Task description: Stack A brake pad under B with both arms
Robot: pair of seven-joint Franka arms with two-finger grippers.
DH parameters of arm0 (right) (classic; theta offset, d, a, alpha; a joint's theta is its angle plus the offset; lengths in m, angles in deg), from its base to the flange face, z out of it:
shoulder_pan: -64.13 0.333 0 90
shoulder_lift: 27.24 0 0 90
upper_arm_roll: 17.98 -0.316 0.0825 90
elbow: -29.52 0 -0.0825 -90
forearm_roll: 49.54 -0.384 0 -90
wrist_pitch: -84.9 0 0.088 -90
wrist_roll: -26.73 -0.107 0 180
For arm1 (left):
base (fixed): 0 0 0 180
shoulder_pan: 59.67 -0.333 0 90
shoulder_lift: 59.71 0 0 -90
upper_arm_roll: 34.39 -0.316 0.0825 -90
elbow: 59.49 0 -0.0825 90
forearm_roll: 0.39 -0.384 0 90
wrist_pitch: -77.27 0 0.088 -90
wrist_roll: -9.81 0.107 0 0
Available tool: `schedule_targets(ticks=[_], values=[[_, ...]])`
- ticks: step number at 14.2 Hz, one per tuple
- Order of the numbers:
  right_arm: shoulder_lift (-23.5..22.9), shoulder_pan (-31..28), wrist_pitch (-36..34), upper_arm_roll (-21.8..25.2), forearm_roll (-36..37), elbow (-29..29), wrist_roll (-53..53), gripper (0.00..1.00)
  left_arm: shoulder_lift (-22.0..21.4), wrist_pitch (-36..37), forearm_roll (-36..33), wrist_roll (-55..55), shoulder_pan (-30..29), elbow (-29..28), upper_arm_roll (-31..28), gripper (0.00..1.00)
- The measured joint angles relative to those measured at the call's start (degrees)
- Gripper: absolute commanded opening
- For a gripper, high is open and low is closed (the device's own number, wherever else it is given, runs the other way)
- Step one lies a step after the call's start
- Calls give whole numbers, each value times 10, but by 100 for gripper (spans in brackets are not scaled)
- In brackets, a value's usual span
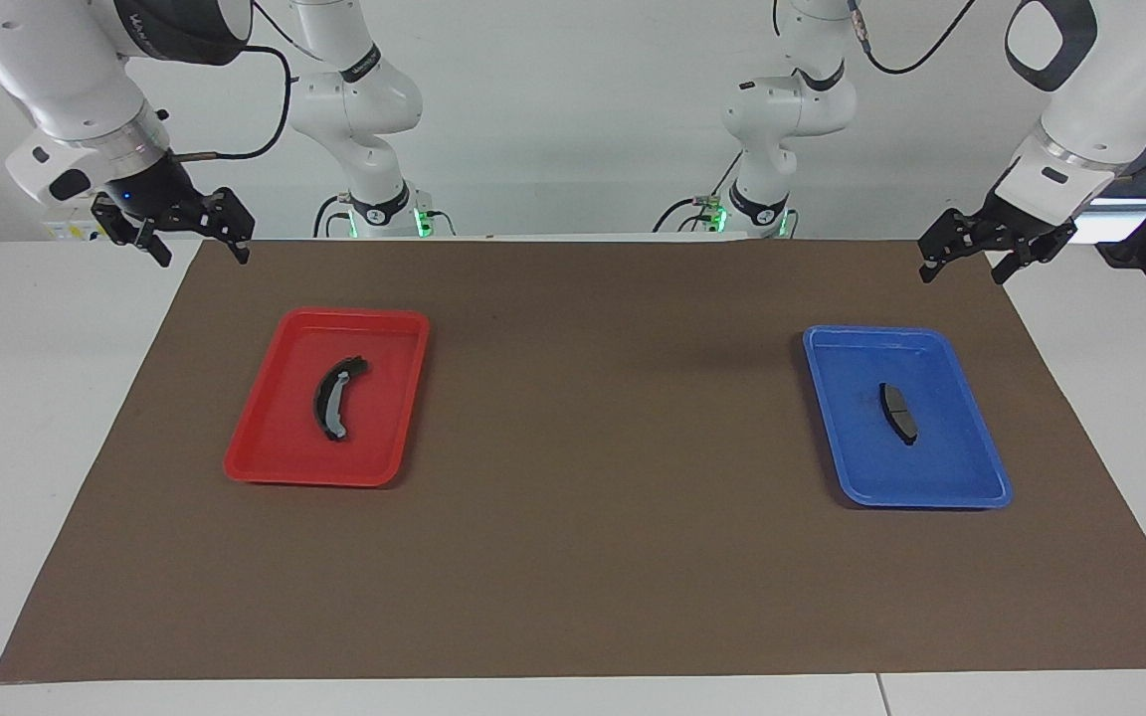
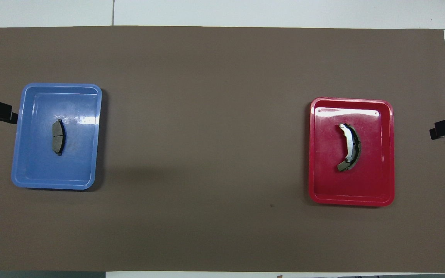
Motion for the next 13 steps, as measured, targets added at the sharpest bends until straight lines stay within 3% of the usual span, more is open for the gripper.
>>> schedule_targets(ticks=[13], values=[[0, 0, 0, 0, 0, 0, 0, 100, -2, -1, 0, -35, 0, 0, -1, 100]])
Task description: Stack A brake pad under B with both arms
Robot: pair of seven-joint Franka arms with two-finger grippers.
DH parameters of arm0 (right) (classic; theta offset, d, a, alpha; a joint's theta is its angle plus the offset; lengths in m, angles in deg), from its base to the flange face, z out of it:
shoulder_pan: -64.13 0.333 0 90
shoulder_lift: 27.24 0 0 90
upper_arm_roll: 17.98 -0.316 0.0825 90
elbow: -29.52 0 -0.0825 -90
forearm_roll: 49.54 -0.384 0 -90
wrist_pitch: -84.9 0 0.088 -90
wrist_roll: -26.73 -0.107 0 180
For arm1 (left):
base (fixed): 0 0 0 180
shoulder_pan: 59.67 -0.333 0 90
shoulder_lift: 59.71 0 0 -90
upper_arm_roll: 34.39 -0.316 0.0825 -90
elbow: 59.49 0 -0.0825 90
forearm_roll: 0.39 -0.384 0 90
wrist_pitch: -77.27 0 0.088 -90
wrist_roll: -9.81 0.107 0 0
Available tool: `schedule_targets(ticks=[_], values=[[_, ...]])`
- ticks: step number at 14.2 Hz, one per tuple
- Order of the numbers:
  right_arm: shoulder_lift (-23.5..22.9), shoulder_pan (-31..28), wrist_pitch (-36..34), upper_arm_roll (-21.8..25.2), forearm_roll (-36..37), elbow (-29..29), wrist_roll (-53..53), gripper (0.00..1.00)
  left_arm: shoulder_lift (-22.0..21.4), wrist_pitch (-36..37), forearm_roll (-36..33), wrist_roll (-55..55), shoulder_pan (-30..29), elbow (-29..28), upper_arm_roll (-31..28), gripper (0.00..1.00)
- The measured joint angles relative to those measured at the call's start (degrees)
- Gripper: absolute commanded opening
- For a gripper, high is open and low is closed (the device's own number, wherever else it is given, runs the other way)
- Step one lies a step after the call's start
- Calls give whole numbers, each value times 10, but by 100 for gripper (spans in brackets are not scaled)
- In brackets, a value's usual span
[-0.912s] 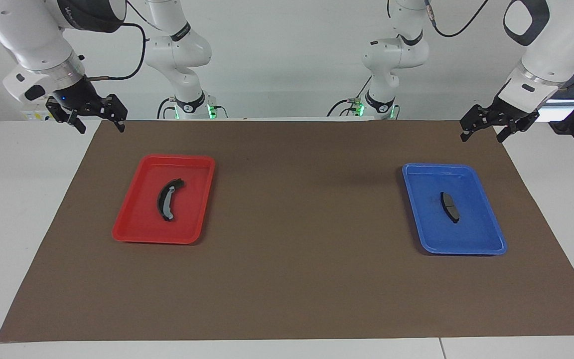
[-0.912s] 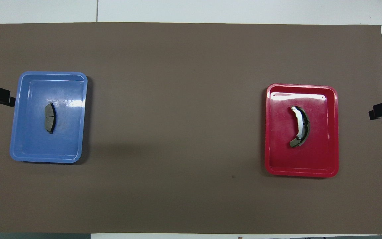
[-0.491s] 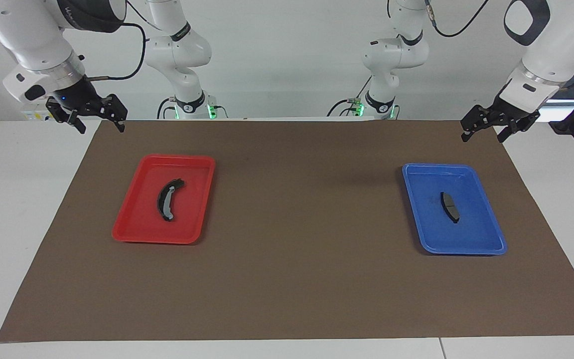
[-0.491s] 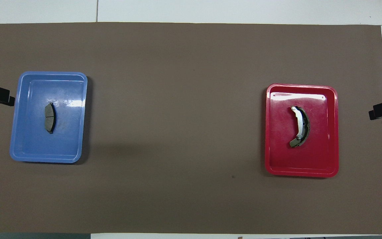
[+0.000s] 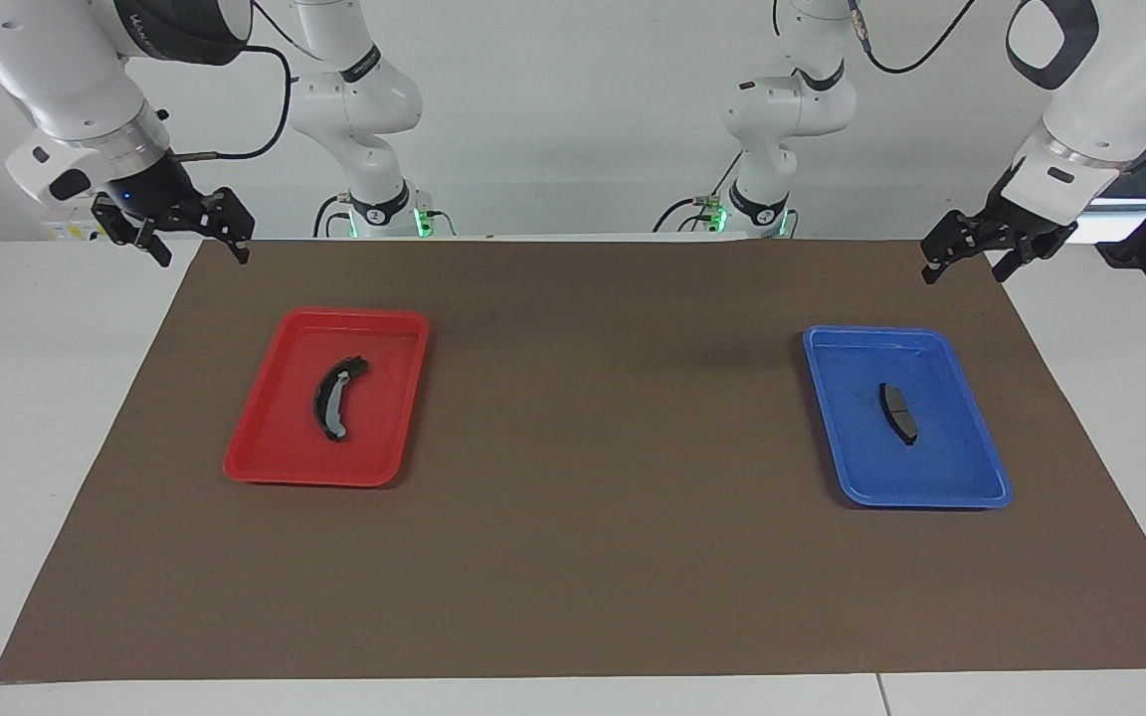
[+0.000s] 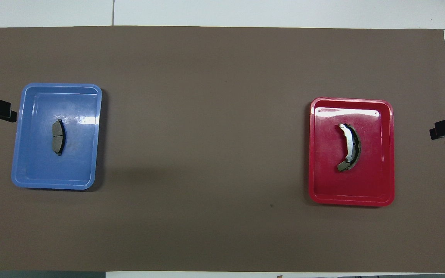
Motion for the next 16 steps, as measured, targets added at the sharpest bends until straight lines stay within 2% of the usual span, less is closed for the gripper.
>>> schedule_targets(ticks=[5, 8, 12, 16], values=[[0, 0, 7, -1, 0, 2, 0, 100, -1, -10, 0, 6, 0, -6, 1, 100], [0, 7, 27, -2, -4, 14, 1, 100, -14, -82, 0, 34, 0, -55, 1, 100], [1, 36, 134, -3, -4, 109, -20, 100, -37, -206, 0, 56, -3, -168, -1, 100], [-19, 51, 270, -3, -6, 226, -60, 100, -24, -313, 0, 96, -28, -250, -2, 100]])
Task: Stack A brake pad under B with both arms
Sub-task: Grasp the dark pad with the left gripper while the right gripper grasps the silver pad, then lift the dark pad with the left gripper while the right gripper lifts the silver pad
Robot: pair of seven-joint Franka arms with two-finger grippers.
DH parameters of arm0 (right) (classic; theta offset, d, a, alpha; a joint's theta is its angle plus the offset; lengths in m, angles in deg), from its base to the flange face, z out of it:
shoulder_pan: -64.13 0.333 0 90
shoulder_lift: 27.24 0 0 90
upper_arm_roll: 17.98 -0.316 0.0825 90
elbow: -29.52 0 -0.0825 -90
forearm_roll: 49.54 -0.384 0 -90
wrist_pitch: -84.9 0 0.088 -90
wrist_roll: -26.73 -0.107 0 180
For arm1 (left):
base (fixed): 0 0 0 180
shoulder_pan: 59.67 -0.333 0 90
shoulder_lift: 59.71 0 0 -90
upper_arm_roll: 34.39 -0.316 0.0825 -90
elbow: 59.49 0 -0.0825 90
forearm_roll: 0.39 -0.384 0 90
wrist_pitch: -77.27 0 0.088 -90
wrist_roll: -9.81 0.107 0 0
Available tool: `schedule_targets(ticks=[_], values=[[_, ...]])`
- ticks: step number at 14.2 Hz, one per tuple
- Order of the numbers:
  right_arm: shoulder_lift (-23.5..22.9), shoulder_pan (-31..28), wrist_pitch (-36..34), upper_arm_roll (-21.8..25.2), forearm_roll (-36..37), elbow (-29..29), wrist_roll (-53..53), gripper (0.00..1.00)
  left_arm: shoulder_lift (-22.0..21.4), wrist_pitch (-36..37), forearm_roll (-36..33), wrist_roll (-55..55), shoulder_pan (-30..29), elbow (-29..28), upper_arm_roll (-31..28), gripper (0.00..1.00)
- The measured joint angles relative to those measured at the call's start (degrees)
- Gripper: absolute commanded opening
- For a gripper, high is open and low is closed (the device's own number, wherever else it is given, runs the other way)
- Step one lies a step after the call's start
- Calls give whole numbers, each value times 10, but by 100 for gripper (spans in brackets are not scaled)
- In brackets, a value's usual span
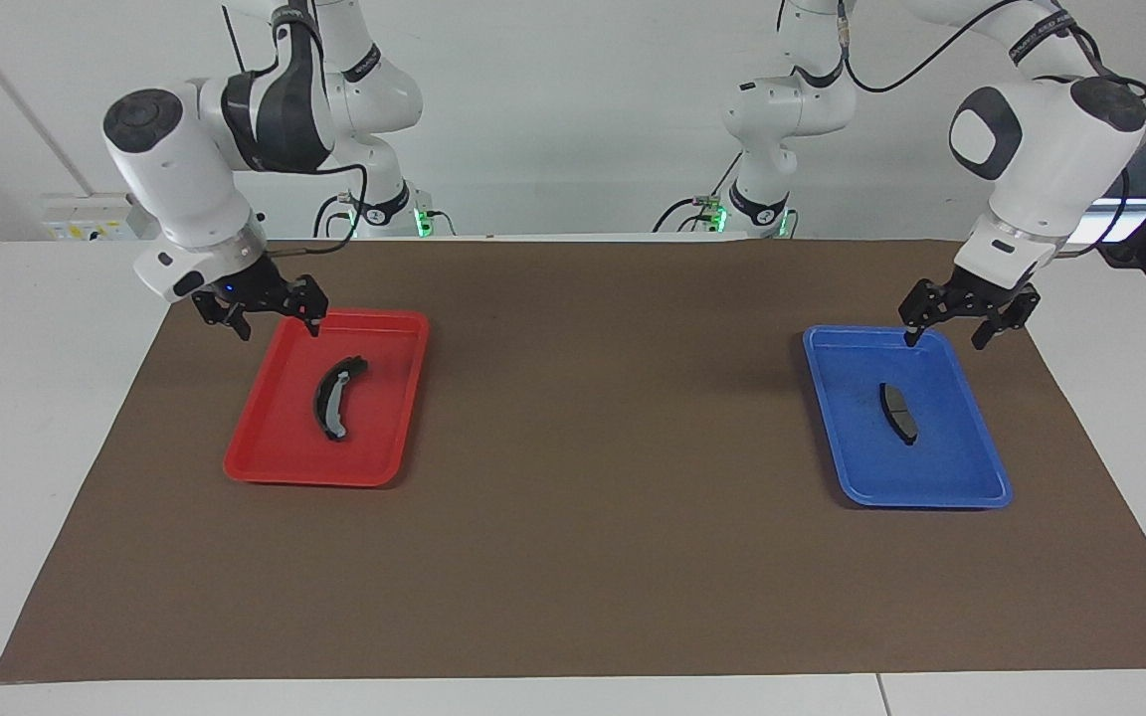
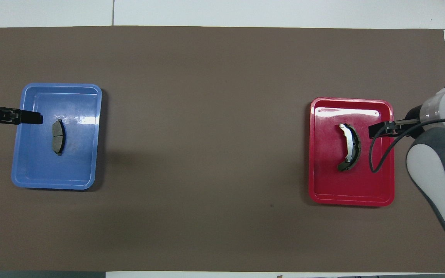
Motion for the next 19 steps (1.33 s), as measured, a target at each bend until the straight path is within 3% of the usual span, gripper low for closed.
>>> schedule_targets(ticks=[5, 9, 11, 12, 13, 15, 16, 17, 18, 19], values=[[-56, 0, 180, 1, -3, 106, -6, 100, 78, -122, 0, 6, -20, -48, -1, 99], [-95, 1, 207, 1, -3, 119, -17, 95, 123, -199, 0, 6, -31, -83, -1, 97], [-101, 1, 207, 1, -3, 119, -17, 88, 127, -233, 0, 6, -36, -111, -1, 88], [-101, 1, 207, 1, -4, 119, -17, 83, 127, -245, 0, 6, -38, -122, -1, 80], [-101, 1, 207, 1, -4, 119, -17, 78, 127, -251, 0, 6, -40, -127, -1, 65], [-101, 1, 207, 1, -4, 119, -17, 67, 127, -251, 0, 4, -40, -130, 0, 22], [-101, 1, 206, 1, -4, 119, -16, 58, 127, -251, 0, -4, -40, -131, 0, 11], [-101, 1, 206, 1, -4, 119, -12, 42, 127, -249, 1, -17, -40, -132, 1, 3], [-101, 0, 206, 1, -4, 120, -5, 20, 124, -245, 2, -26, -39, -132, 4, 1], [-101, -1, 206, 2, -4, 121, 1, 6, 121, -241, 1, -29, -39, -132, 5, 1]])
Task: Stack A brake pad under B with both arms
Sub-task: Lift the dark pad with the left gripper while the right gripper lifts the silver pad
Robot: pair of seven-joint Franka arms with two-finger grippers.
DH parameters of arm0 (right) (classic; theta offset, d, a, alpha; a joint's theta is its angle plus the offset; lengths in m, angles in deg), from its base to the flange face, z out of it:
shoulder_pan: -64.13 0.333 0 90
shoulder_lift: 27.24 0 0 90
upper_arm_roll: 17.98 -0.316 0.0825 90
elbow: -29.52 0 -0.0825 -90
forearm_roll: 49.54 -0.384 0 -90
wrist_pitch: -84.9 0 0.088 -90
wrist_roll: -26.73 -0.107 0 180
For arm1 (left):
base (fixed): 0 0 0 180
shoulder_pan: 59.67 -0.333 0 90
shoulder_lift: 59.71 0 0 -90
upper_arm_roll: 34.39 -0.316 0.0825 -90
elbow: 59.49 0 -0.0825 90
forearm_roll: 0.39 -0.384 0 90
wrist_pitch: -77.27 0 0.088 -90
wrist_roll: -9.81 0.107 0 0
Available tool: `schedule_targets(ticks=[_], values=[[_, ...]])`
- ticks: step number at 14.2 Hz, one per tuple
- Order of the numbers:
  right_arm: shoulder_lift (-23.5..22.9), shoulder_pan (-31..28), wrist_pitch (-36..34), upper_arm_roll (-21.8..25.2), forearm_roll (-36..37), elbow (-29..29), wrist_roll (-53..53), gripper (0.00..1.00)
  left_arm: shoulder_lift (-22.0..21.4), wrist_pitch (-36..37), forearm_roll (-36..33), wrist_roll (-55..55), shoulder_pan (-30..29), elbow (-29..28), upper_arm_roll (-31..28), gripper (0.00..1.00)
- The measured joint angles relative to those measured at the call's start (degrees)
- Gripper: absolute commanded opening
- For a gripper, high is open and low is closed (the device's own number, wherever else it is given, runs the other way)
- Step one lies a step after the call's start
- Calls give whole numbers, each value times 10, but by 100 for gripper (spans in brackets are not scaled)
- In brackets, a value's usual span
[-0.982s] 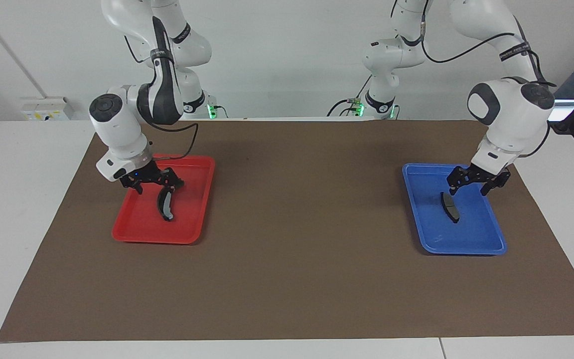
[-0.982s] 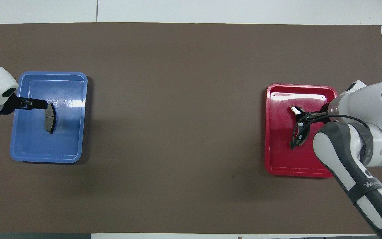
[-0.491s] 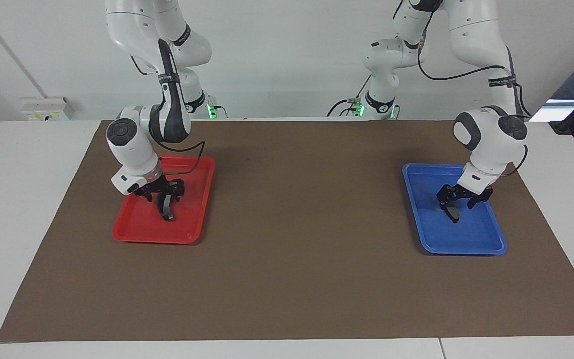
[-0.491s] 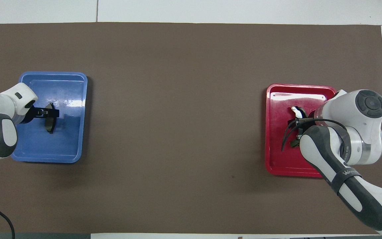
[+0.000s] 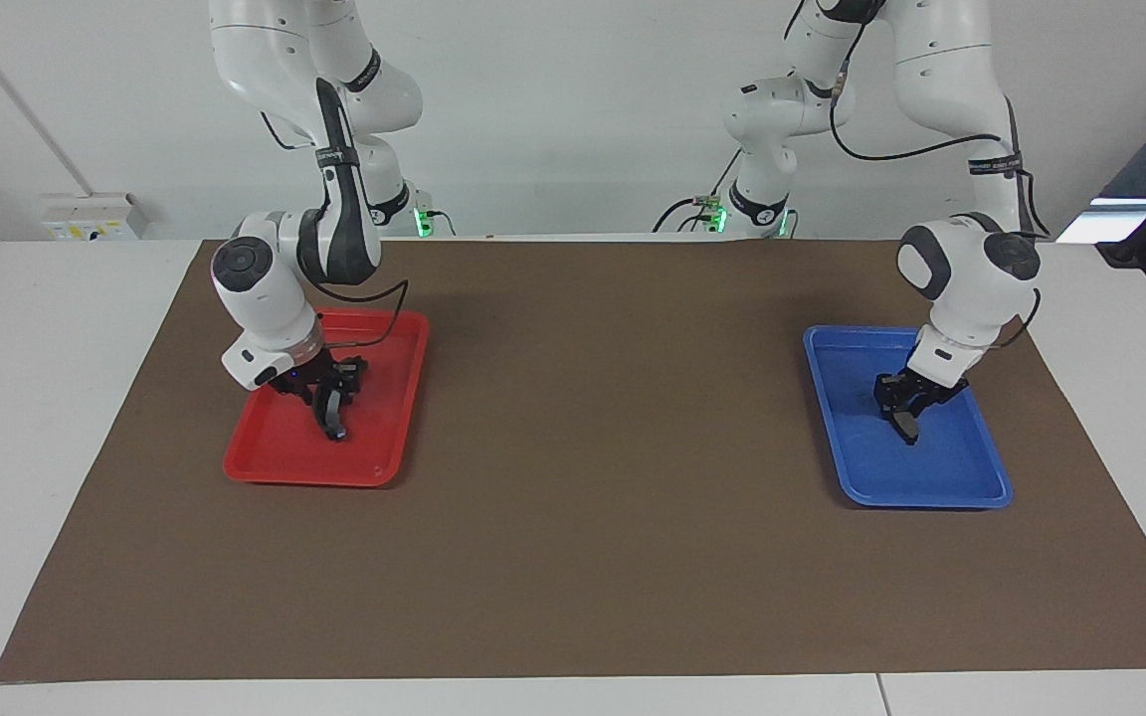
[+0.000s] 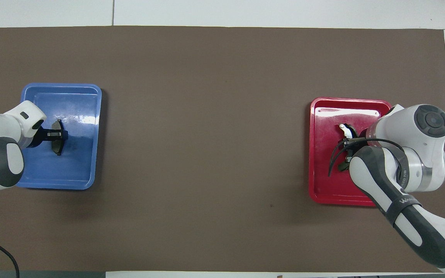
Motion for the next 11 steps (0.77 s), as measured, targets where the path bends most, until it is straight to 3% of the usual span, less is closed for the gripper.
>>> schedule_targets(ticks=[3, 7, 11], values=[[0, -4, -5, 0, 0, 0, 4, 2, -3, 13, 0, -1, 0, 0, 0, 1], [2, -3, -70, -1, 0, -38, 4, 2, -33, 115, 0, -7, 23, 44, 5, 1], [16, -2, -301, -2, 0, -211, 20, 2, -47, 151, 0, -80, 104, 80, 8, 1]])
